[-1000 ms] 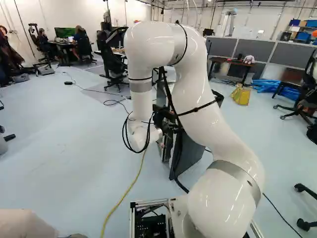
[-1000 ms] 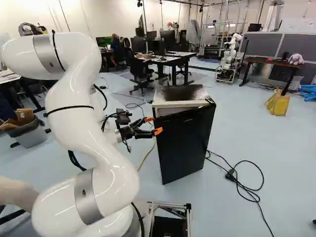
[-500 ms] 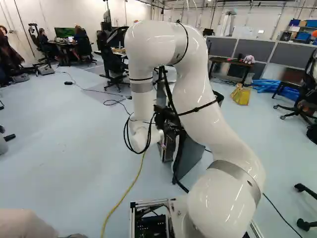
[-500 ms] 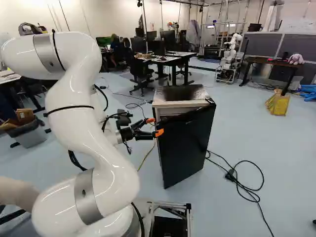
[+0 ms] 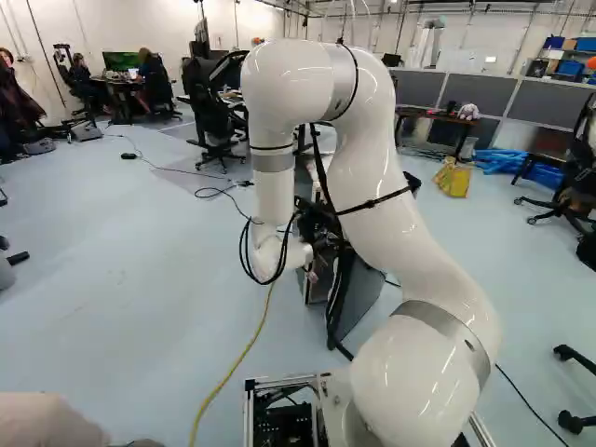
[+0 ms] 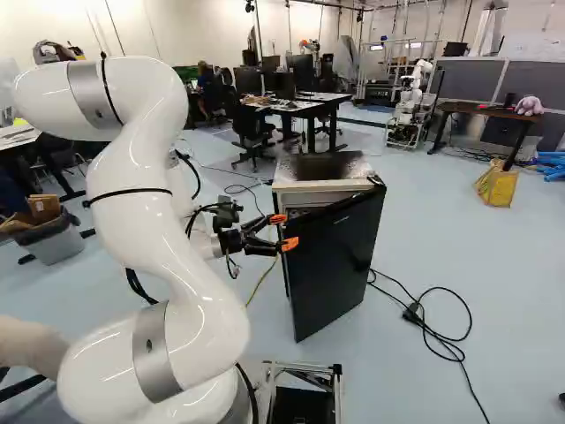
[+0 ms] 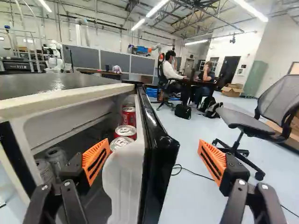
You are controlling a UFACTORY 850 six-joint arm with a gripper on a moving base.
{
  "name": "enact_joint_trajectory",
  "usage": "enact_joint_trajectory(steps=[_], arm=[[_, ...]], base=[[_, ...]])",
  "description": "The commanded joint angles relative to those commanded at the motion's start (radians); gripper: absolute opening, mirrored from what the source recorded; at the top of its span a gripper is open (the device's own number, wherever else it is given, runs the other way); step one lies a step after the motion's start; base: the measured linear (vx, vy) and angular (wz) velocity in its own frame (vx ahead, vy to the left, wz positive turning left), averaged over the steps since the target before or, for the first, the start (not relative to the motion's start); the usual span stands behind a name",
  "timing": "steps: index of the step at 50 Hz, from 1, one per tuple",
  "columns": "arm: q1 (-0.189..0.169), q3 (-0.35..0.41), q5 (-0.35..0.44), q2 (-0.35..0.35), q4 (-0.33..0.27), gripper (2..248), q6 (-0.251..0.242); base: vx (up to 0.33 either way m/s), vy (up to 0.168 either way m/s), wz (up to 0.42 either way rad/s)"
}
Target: Grab a drink from the fridge
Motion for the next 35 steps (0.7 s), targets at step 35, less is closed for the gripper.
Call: enact_joint_trajectory(steps=[35], arm=[[-0.052,0.062,0.000,0.004,0.137,247,0.000]], base=[[0.000,0.000,0.000]])
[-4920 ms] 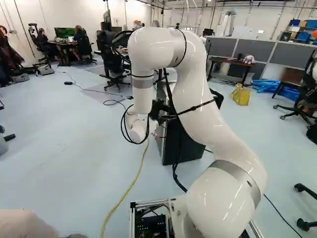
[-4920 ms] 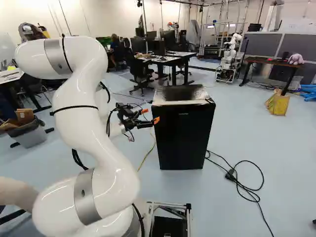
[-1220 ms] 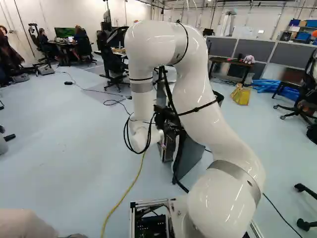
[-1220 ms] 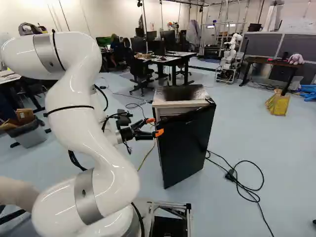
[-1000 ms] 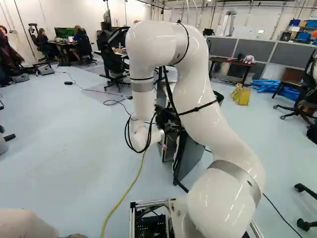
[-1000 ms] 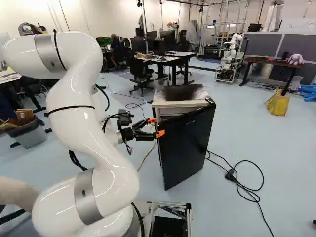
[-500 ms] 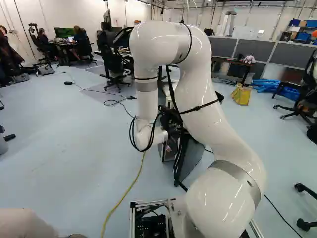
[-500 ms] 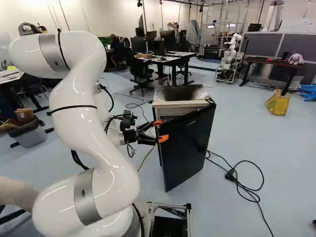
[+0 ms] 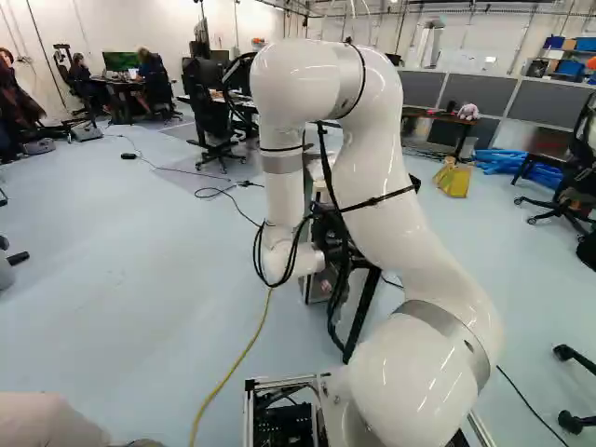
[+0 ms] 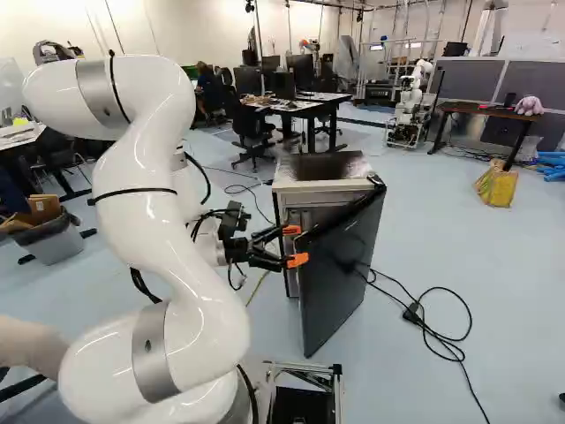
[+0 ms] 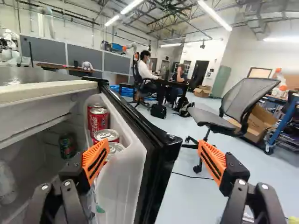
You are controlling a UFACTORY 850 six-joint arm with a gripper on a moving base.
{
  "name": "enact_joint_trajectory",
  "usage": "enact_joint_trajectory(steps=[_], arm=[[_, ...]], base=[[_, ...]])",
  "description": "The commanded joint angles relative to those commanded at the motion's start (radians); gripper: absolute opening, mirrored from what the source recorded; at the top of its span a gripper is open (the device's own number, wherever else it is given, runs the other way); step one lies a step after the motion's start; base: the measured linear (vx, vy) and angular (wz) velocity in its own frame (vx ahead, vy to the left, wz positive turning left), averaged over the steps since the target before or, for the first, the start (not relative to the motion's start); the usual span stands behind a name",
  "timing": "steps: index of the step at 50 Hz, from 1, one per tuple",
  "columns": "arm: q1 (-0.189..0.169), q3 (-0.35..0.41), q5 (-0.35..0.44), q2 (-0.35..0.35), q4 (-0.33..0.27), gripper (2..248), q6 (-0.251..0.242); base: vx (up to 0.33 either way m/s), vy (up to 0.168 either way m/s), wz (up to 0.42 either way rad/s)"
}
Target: Grab a drink from the fridge
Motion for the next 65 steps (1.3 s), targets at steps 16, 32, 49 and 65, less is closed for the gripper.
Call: enact_joint_trajectory(steps=[16,32,49,65], arm=[[-0.052,0.014,0.000,-0.002,0.085,247,0.000],[-0.150,-0.018,0.000,0.007,0.169,247,0.000],[-0.270,-0.078,0.000,0.023,0.233,247,0.000],[-0.386,-0.142,0.000,0.033,0.261,247,0.000]], base=[[0.000,0.000,0.000],[0.000,0.000,0.000],[0.000,0.000,0.000],[0.000,0.000,0.000]])
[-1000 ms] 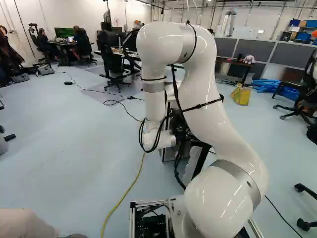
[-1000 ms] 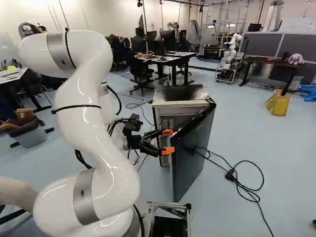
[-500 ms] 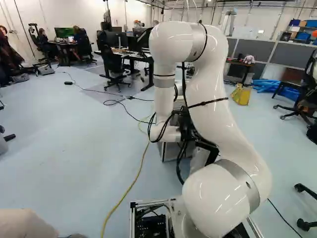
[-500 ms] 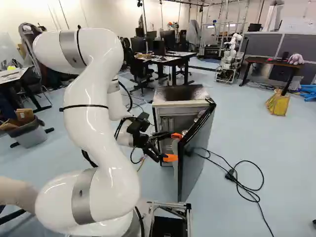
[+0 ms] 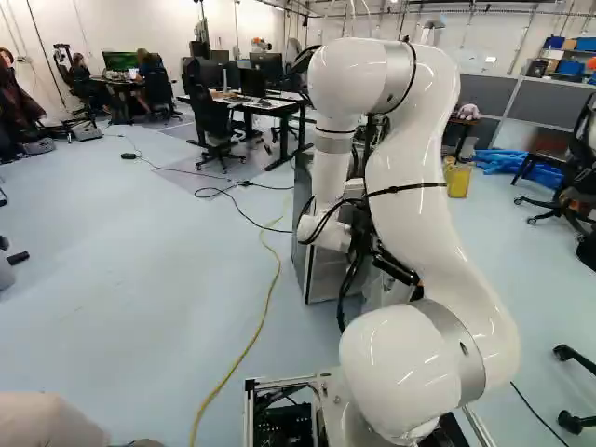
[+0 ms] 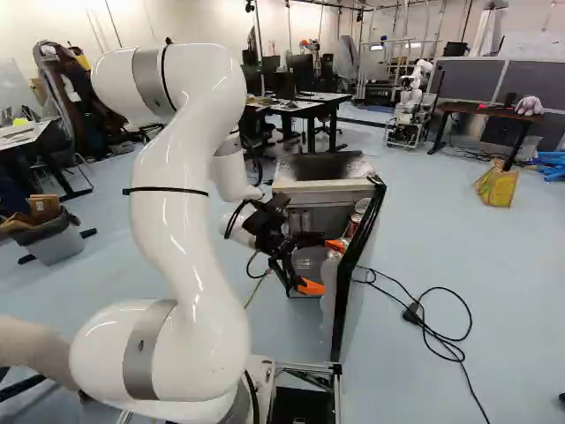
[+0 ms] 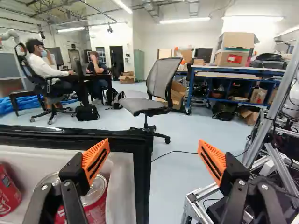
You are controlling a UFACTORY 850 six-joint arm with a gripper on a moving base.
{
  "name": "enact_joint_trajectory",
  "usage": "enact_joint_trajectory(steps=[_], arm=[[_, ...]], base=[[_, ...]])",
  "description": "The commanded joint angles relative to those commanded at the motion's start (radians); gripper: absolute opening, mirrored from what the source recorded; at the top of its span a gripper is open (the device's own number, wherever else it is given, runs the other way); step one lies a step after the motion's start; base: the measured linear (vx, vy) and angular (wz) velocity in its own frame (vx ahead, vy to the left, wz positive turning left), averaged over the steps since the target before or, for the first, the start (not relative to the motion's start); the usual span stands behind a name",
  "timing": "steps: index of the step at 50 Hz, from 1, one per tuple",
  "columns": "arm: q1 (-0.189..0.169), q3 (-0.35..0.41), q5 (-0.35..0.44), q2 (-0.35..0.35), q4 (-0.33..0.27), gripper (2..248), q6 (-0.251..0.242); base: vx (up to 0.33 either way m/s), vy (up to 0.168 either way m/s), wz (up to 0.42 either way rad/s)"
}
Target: Grab a drink from the fridge
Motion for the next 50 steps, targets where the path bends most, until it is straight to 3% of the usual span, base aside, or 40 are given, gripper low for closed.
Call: enact_joint_trajectory(steps=[22,50], arm=[[-0.164,-0.110,-0.023,0.000,0.016,247,0.000],[-0.336,-0.263,-0.025,-0.024,0.018,247,0.000]], base=[[0.000,0.000,0.000],[0.000,0.000,0.000]])
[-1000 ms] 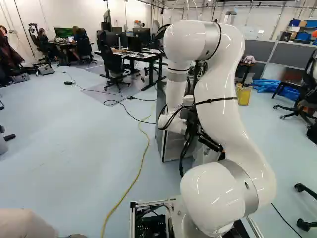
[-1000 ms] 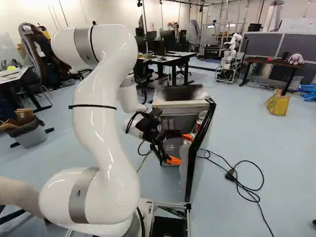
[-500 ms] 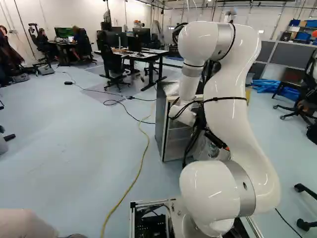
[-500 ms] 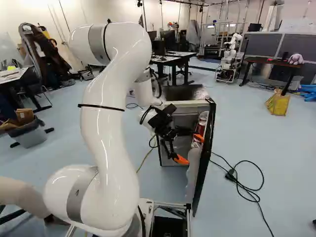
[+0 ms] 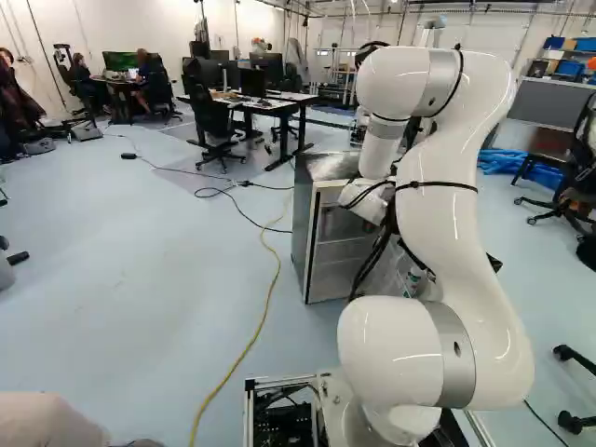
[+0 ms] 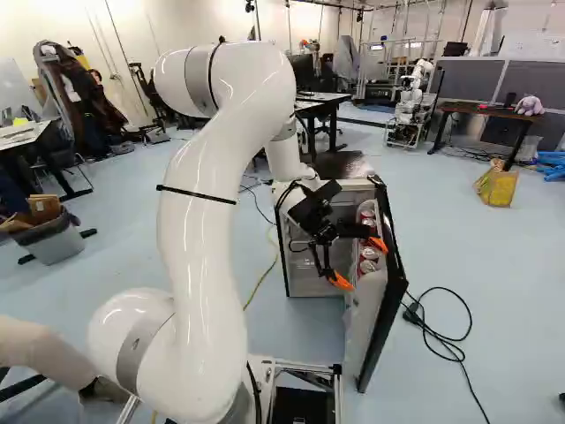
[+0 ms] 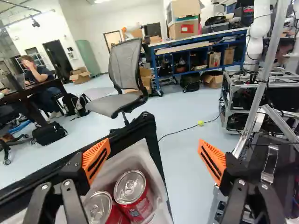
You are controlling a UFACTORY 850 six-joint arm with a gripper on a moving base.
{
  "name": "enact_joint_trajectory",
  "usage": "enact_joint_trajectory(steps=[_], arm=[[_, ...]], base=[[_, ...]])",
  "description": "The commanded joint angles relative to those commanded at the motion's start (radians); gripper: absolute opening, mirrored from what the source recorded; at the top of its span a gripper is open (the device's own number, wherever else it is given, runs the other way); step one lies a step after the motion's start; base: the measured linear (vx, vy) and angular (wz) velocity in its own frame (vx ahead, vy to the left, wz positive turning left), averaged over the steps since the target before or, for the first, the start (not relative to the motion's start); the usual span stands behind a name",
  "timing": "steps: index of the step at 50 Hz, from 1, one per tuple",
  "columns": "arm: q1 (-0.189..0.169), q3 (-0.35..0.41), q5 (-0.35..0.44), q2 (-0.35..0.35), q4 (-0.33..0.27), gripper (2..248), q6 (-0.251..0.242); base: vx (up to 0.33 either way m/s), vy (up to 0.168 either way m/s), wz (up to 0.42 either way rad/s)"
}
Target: Grab a drink from the fridge
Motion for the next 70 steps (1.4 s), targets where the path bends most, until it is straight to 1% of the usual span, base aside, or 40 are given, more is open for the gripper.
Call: enact_joint_trajectory(steps=[22,30,38,47,55,62,70], arm=[[-0.111,-0.129,-0.015,-0.035,0.000,247,0.000],[-0.147,-0.178,-0.022,-0.051,0.000,247,0.000],[-0.175,-0.217,-0.024,-0.064,0.000,247,0.000],[-0.182,-0.225,-0.024,-0.066,0.000,247,0.000],[-0.173,-0.200,-0.023,-0.058,-0.012,247,0.000],[-0.154,-0.155,-0.016,-0.042,-0.052,247,0.000],[-0.129,-0.095,-0.004,-0.021,-0.119,247,0.000]], base=[[0.000,0.000,0.000],[0.000,0.000,0.000],[0.000,0.000,0.000],[0.000,0.000,0.000],[0.000,0.000,0.000],[0.000,0.000,0.000],[0.000,0.000,0.000]])
